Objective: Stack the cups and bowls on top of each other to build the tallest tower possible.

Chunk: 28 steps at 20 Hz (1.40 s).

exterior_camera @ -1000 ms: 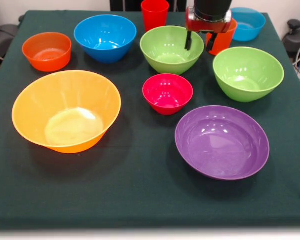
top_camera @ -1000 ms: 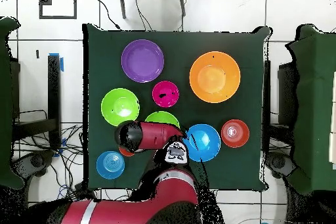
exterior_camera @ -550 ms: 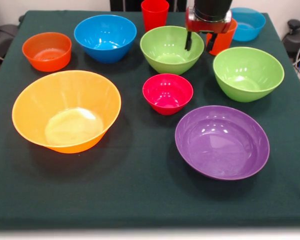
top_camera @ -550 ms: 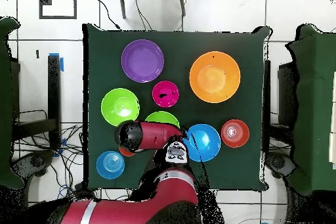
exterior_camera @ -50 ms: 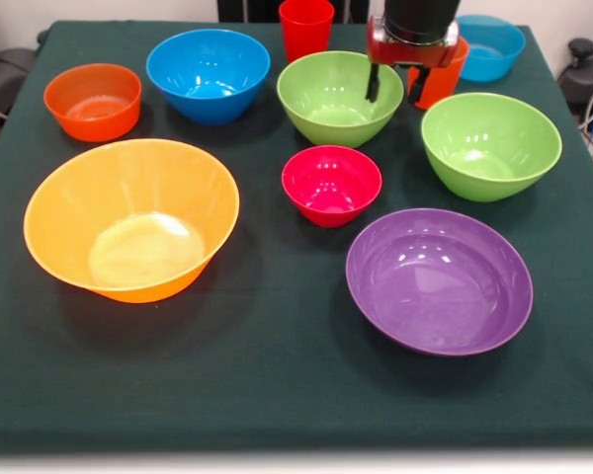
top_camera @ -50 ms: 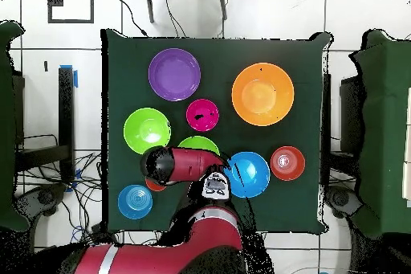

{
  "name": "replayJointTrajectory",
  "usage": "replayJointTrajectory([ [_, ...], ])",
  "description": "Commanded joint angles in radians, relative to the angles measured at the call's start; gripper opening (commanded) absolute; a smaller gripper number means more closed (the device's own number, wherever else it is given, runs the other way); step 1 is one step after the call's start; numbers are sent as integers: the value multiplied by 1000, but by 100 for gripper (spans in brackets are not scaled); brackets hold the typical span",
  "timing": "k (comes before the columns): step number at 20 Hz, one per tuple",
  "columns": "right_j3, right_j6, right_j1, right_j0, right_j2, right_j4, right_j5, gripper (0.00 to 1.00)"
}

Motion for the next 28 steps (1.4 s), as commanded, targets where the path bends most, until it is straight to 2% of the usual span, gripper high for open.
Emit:
replayJointTrajectory([
  [1, -86, 158, 44, 20, 58, 15, -87, 100],
  [23, -85, 173, 45, 24, 57, 22, -96, 100],
  [24, -85, 178, 45, 26, 53, 23, -100, 0],
  [28, -83, 183, 46, 29, 52, 28, -96, 0],
])
